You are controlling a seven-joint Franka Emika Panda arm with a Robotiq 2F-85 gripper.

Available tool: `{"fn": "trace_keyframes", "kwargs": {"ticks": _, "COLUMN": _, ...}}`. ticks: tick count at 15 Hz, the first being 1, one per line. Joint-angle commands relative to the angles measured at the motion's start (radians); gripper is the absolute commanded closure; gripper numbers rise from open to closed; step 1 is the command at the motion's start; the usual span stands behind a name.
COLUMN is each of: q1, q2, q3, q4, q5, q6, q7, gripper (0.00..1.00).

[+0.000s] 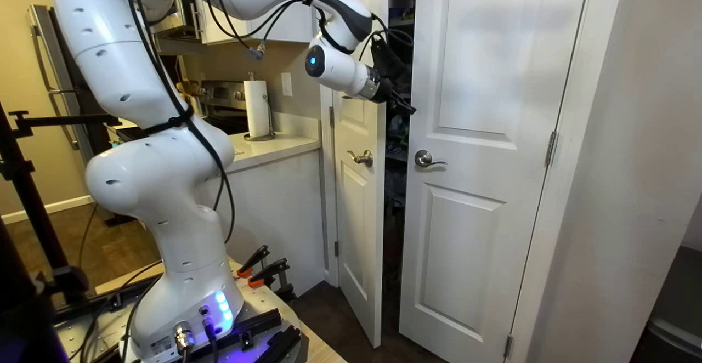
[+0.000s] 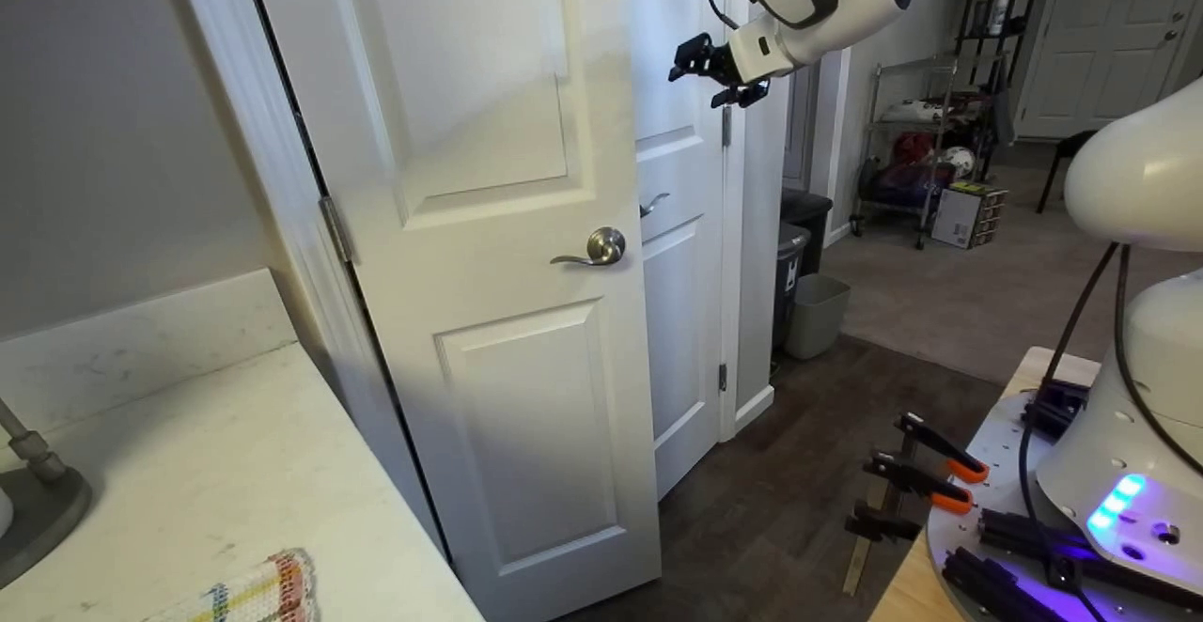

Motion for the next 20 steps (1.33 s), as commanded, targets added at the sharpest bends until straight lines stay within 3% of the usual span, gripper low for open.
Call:
{"fn": "trace_keyframes", "kwargs": {"ticks": 1, "q1": -0.128, "q2": -0.015, "q3": 0.089, "q4": 0.007, "q5": 0.0, "q6": -0.057, "q7": 0.014, "gripper": 0.0}}
{"fn": "trace_keyframes", "kwargs": {"ticks": 3, "q1": -0.173, "q2": -0.01, "q3": 0.133, "q4": 0.012, "q5": 0.0, "q6": -0.095, "q7": 0.012, "gripper": 0.0}}
{"fn": "trace_keyframes", "kwargs": {"ticks": 4, "q1": -0.127, "q2": 0.0, "q3": 0.091, "q4": 0.009, "q5": 0.0, "q6": -0.059, "q7": 0.0, "gripper": 0.0}}
{"fn": "trace_keyframes", "kwargs": {"ticks": 9, "q1": -0.155, "q2": 0.0, "q3": 0.123, "q4": 0.01, "q5": 0.0, "q6": -0.079, "q7": 0.0, "gripper": 0.0}}
{"fn": "trace_keyframes", "kwargs": {"ticks": 13, "q1": -0.157, "q2": -0.027, "q3": 0.112, "q4": -0.012, "q5": 0.0, "q6": -0.112, "q7": 0.1, "gripper": 0.0}}
{"fn": "trace_keyframes", "kwargs": {"ticks": 20, "q1": -0.2, "q2": 0.051, "q3": 0.197, "q4": 0.041, "q5": 0.0, "q6": -0.156, "q7": 0.122, "gripper": 0.0}}
